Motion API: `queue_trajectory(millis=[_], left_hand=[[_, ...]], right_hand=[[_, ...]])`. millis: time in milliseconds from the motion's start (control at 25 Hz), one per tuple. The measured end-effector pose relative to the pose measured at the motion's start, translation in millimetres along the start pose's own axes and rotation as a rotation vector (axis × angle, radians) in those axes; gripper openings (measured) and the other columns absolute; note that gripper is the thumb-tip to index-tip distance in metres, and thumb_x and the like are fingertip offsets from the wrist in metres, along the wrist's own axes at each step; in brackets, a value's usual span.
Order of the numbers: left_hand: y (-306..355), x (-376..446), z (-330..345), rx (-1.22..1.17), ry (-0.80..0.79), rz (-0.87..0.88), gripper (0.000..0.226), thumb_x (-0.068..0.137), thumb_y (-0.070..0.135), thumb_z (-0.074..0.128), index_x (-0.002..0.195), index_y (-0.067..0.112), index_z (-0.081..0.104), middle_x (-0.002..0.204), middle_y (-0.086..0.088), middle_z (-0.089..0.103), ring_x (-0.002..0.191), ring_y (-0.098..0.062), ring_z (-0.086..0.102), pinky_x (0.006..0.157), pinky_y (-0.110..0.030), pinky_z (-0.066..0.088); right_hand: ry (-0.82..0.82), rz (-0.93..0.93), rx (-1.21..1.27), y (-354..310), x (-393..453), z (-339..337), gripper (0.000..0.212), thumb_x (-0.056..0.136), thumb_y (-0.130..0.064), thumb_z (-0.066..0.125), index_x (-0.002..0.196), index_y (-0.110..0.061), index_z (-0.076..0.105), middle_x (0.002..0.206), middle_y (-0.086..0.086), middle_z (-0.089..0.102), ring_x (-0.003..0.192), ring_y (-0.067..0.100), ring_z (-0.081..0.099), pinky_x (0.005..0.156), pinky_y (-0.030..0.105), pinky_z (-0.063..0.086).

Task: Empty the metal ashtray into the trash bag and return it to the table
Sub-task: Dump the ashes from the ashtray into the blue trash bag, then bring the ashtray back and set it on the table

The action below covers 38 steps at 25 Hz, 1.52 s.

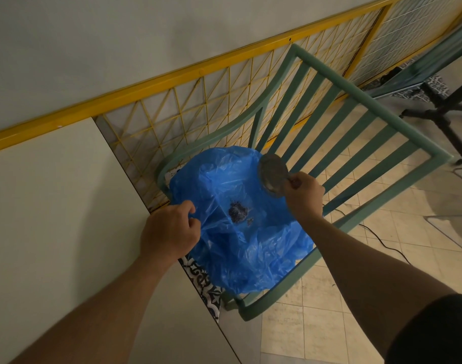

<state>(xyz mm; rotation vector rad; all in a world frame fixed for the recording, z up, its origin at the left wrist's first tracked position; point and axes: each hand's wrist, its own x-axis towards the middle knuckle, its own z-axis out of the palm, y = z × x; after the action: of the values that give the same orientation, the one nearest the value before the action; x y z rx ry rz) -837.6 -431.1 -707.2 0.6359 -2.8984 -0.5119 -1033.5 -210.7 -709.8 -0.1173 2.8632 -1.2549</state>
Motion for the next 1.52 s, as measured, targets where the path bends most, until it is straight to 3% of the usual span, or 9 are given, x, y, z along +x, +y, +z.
queue_trajectory(millis=[160,280,440,560,800,1000,1200,1360,1520], left_hand=[[0,-1,0,-0.004,-0.002,-0.002,0.029,0.081,0.028,0.046,0.103,0.020,0.064,0.060,0.004,0.058,0.055,-0.015,0.051,0.051,-0.026,0.031],[1,0,-1,-0.016,-0.005,0.011,0.030,0.081,0.029,0.045,0.102,0.020,0.064,0.061,0.004,0.058,0.055,-0.016,0.051,0.051,-0.027,0.033],[1,-1,-4,-0.052,-0.014,0.031,0.028,0.082,0.031,0.047,0.102,0.022,0.065,0.062,0.003,0.060,0.056,-0.016,0.054,0.053,-0.028,0.043],[2,-1,-6,-0.102,-0.011,0.042,0.026,0.083,0.031,0.050,0.102,0.024,0.065,0.061,0.005,0.061,0.057,-0.013,0.055,0.054,-0.027,0.046],[4,2,-12,-0.249,-0.091,-0.049,0.022,0.087,0.034,0.059,0.107,0.027,0.066,0.078,0.009,0.067,0.073,-0.013,0.062,0.068,-0.030,0.050],[17,10,-26,-0.576,-0.164,-0.287,0.026,0.095,0.035,0.052,0.107,0.016,0.066,0.096,-0.008,0.071,0.090,-0.028,0.067,0.086,-0.047,0.055],[32,-10,-54,-0.773,-0.116,-0.394,0.019,0.095,0.030,0.053,0.098,0.017,0.066,0.090,-0.010,0.072,0.069,-0.017,0.067,0.070,-0.036,0.057],[29,-36,-83,-0.939,-0.058,-0.494,0.013,0.094,0.028,0.056,0.089,0.020,0.065,0.082,-0.010,0.069,0.068,-0.024,0.068,0.071,-0.043,0.060],[16,-74,-111,-0.997,-0.021,-0.572,0.012,0.094,0.023,0.056,0.092,0.016,0.066,0.086,-0.014,0.069,0.067,-0.026,0.069,0.066,-0.039,0.061]], right_hand=[[0.071,0.350,0.372,0,5,-2,0.011,0.089,-0.012,0.065,0.080,-0.016,0.070,0.080,0.011,0.073,0.072,0.021,0.073,0.069,0.033,0.062],[0.081,0.580,0.622,0,6,-5,0.012,0.091,-0.010,0.067,0.079,-0.014,0.069,0.091,0.015,0.073,0.078,0.024,0.074,0.059,0.025,0.062],[0.058,0.698,0.804,0,3,-10,0.004,0.091,-0.008,0.068,0.088,-0.010,0.067,0.093,0.016,0.074,0.082,0.025,0.074,0.055,0.024,0.060],[0.027,0.708,0.864,-3,-2,-16,0.004,0.091,-0.007,0.067,0.095,-0.006,0.067,0.090,0.016,0.074,0.077,0.023,0.074,0.052,0.025,0.059],[-0.052,0.657,0.916,-15,-20,-34,0.005,0.091,-0.004,0.066,0.086,-0.006,0.067,0.074,0.012,0.074,0.062,0.019,0.074,0.052,0.026,0.059],[-0.180,0.594,0.942,-30,-49,-44,0.009,0.091,-0.003,0.065,0.082,-0.005,0.068,0.068,0.010,0.075,0.064,0.020,0.074,0.054,0.026,0.059],[-0.333,0.546,0.914,-54,-84,-47,0.009,0.093,-0.005,0.063,0.087,-0.004,0.069,0.076,0.012,0.076,0.071,0.022,0.075,0.057,0.027,0.059],[-0.440,0.510,0.878,-78,-119,-45,0.009,0.094,-0.005,0.061,0.089,-0.003,0.069,0.079,0.016,0.075,0.071,0.024,0.075,0.056,0.026,0.059],[-0.543,0.506,0.810,-101,-162,-37,0.007,0.094,-0.005,0.061,0.092,-0.002,0.068,0.083,0.018,0.075,0.076,0.026,0.074,0.058,0.028,0.060]])
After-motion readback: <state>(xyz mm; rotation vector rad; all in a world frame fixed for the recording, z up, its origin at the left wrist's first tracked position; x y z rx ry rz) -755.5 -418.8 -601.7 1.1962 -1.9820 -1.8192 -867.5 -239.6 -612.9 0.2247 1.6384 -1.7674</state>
